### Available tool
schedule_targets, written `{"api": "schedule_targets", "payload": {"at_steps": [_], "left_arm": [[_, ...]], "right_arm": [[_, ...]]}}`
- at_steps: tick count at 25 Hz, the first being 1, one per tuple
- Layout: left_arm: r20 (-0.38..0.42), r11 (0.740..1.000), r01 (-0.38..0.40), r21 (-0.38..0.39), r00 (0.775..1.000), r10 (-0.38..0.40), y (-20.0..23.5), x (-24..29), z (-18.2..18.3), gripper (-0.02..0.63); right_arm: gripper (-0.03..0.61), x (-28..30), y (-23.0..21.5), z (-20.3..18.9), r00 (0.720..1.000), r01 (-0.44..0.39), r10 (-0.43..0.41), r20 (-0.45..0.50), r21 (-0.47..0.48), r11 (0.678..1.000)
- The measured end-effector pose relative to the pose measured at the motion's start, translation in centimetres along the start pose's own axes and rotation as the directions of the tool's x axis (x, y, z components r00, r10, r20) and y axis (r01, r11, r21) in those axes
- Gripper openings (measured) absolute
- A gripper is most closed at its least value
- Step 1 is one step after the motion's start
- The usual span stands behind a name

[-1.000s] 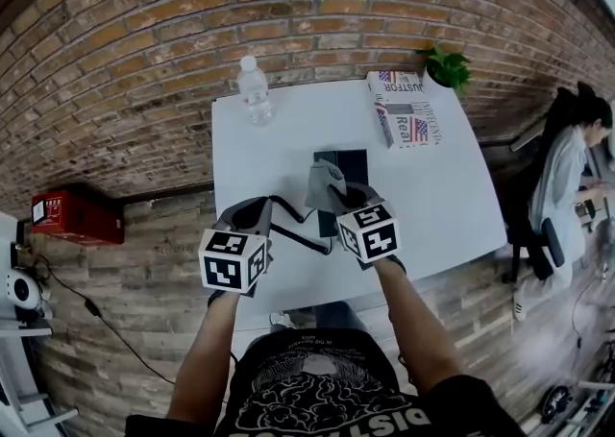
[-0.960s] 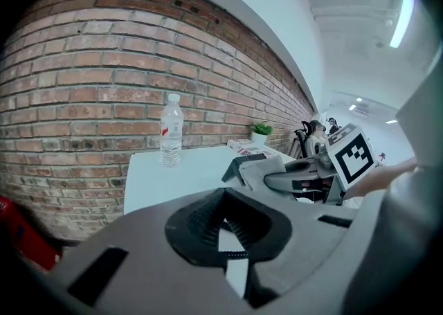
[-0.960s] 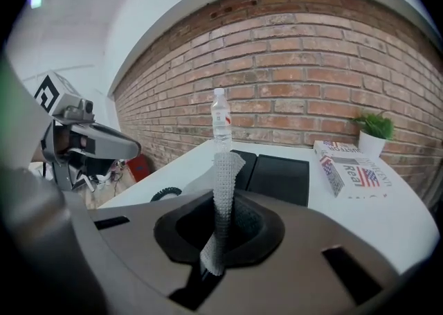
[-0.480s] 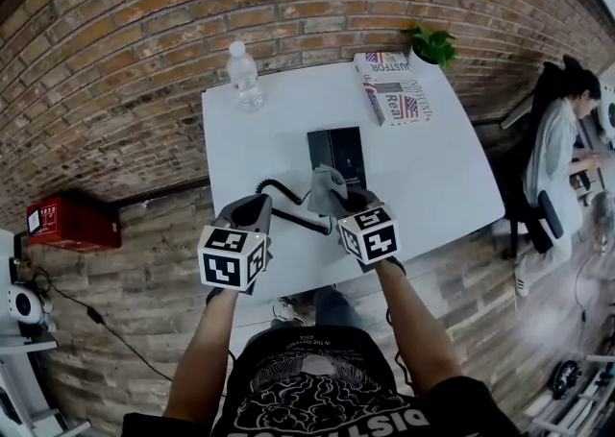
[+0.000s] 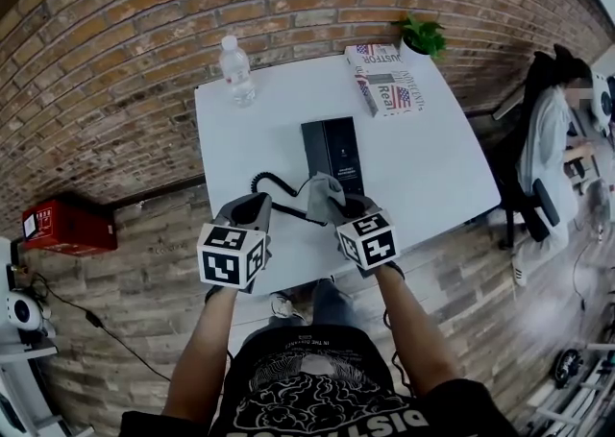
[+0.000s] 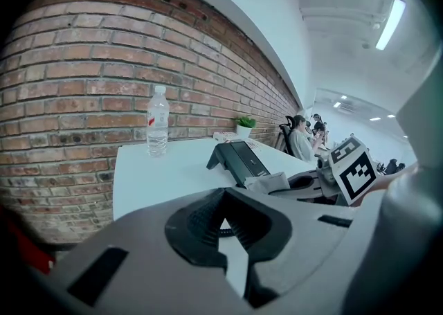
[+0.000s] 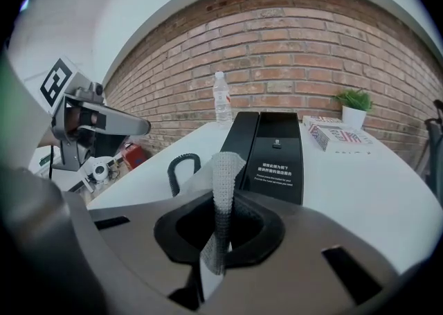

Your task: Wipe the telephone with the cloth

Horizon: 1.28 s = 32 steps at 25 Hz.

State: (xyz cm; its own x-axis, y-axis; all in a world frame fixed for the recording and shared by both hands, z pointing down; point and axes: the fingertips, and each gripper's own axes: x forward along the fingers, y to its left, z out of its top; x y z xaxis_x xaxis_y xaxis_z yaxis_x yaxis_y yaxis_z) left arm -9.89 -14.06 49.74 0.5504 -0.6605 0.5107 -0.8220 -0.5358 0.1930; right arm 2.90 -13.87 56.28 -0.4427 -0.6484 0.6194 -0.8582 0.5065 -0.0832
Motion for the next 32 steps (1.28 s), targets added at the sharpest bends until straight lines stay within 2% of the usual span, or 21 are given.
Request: {"api": "schedule_targets", "payload": {"at_steps": [4,7,14,20,26,32], "left_arm": [[0.006,1.000,0.004,-0.002,1.000,-0.004,-0.2,0.1,0.3,0.005],[0.012,1.000,0.006,-0.003,1.000,-0.006,-0.1,0.1,0.5,0.006],[0.032,1.000,0.003,-0.019,0.999,-0.002,0.3,0.5,1.5,0.005],[0.050,0.999,-0.014,-0.033,0.999,0.015,1.2,1.1,2.8,0.006],[0.056,0.997,-0.048,-0.055,0.997,0.051,2.4,1.7,3.8,0.006],[0.065,0.992,-0.091,-0.085,0.993,0.097,3.9,2.0,4.4,0.006]], "right_arm": [[0.011,-0.4,0.2,0.0,1.000,-0.005,0.005,0.003,-0.003,1.000],[0.011,-0.9,0.5,1.4,0.999,-0.010,0.010,0.036,-0.008,1.000],[0.011,-1.0,0.5,8.0,0.989,-0.026,0.037,0.144,-0.075,0.997],[0.011,0.9,0.5,12.9,0.982,-0.041,0.067,0.175,-0.146,0.988],[0.011,4.2,0.0,15.9,0.985,-0.053,0.083,0.150,-0.197,0.979],[0.011,6.9,-0.9,16.5,0.995,-0.019,0.051,0.086,-0.337,0.941]]}}
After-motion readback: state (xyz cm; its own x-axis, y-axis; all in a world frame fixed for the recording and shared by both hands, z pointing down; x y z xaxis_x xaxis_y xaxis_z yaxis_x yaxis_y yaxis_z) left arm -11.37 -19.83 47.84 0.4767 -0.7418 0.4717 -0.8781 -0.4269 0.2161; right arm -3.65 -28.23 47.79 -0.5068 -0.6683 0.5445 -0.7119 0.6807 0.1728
